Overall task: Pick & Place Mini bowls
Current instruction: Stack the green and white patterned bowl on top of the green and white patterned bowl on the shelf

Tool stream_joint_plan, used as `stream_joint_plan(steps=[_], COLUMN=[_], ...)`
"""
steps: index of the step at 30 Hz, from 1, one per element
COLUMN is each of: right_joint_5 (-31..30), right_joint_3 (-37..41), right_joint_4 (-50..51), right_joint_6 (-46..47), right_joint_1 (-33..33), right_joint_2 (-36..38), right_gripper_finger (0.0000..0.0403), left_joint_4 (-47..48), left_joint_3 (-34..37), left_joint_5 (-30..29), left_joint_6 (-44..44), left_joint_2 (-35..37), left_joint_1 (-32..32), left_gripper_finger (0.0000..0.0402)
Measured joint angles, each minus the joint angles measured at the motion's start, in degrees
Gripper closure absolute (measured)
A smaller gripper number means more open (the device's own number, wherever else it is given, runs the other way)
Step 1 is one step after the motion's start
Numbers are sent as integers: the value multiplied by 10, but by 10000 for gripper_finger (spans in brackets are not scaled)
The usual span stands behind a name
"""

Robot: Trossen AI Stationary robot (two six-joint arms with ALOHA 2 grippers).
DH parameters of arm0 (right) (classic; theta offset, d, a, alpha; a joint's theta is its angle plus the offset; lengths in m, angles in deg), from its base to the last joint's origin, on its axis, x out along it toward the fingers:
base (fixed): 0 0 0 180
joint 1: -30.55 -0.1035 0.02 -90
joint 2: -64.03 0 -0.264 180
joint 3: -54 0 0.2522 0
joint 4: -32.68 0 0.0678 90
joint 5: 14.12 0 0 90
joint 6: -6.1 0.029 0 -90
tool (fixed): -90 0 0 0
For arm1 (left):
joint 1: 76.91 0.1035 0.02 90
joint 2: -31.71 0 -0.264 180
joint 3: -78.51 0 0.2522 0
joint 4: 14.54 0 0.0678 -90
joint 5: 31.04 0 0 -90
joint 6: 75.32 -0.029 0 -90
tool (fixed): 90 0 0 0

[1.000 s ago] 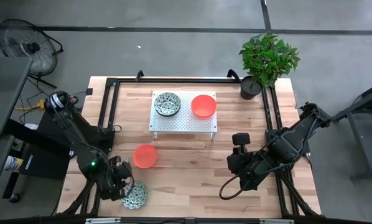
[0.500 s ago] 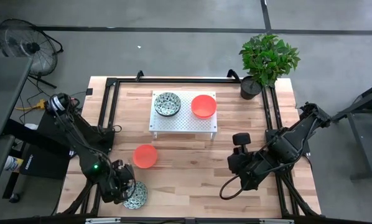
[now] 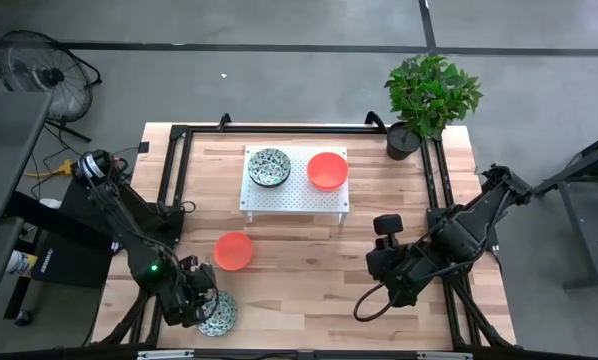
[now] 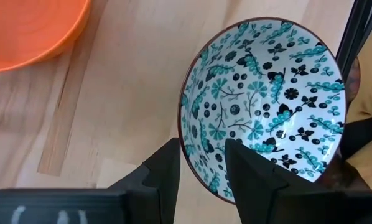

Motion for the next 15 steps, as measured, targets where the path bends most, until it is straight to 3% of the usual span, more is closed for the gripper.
stream_joint_plan(steps=[10, 15], right_joint_5=[5, 5], right_joint_3=[0, 0], right_joint_4=[0, -1], right_joint_6=[1, 1], right_joint_1=[0, 0], right_joint_2=[0, 0], right_gripper_finger=[272, 272], left_joint_4=[0, 10], left_joint_3=[0, 0], left_joint_5=[-2, -12], left_joint_6=[11, 13], left_joint_2=[0, 0], left_joint_1=[0, 0], left_gripper_finger=[275, 236])
